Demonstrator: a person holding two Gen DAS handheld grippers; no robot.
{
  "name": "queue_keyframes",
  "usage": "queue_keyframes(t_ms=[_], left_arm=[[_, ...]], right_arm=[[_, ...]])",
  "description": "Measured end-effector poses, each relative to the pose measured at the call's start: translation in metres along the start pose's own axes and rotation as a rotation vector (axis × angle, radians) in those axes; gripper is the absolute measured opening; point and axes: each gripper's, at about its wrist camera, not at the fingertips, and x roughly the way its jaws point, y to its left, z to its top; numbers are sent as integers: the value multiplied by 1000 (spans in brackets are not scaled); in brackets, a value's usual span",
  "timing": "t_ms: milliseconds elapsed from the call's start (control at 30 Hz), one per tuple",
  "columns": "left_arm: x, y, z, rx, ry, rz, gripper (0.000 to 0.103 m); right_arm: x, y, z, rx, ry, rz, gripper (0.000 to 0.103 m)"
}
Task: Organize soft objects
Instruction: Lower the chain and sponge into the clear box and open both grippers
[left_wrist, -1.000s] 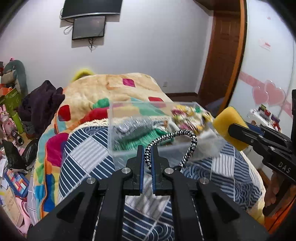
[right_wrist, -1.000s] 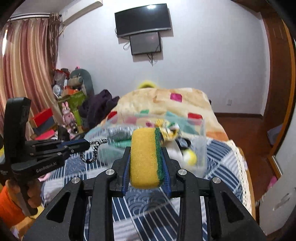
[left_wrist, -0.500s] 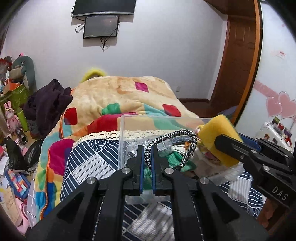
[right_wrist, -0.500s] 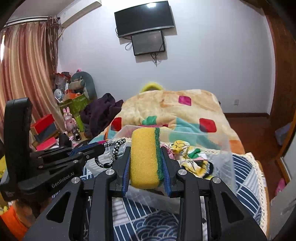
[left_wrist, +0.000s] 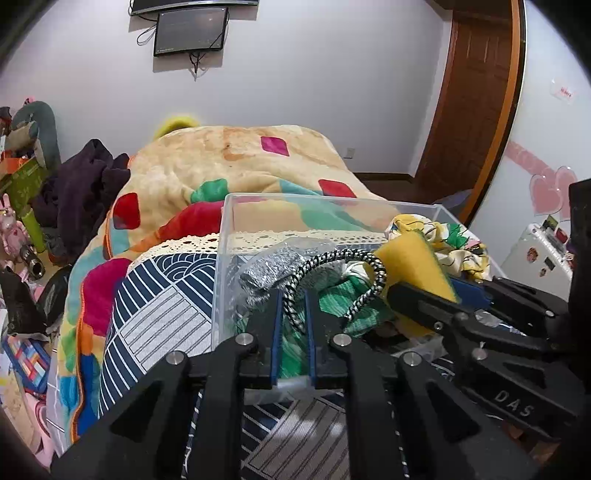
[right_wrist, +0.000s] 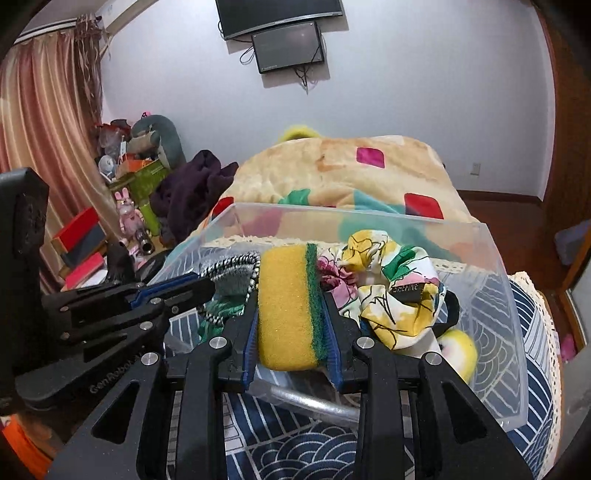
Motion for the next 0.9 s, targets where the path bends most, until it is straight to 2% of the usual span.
queue_keyframes(t_ms=[167,333,500,700,767,900], left_arm=[[-14,3,-4,-10,-10,-19,14],[-34,5,-4,-17,-38,-41,16],[-63,-3,-1,2,-101,-51,16],[-109,-18,3,31,-215,-62,16],[-123,-23,4,41,-252,-61,25],[-153,-31,5,58,-331,-59,40]], right_arm=[[-8,3,-2,-29,-2,-29,39],[-22,4,0,-49,-23,-46,40],[-47,4,3,-49,-77,-41,42],[-93,7,10,-61,-192,-56,43],[-107,10,13,-65,-230,-58,44],[-137,15,18,-66,-317,-63,56]])
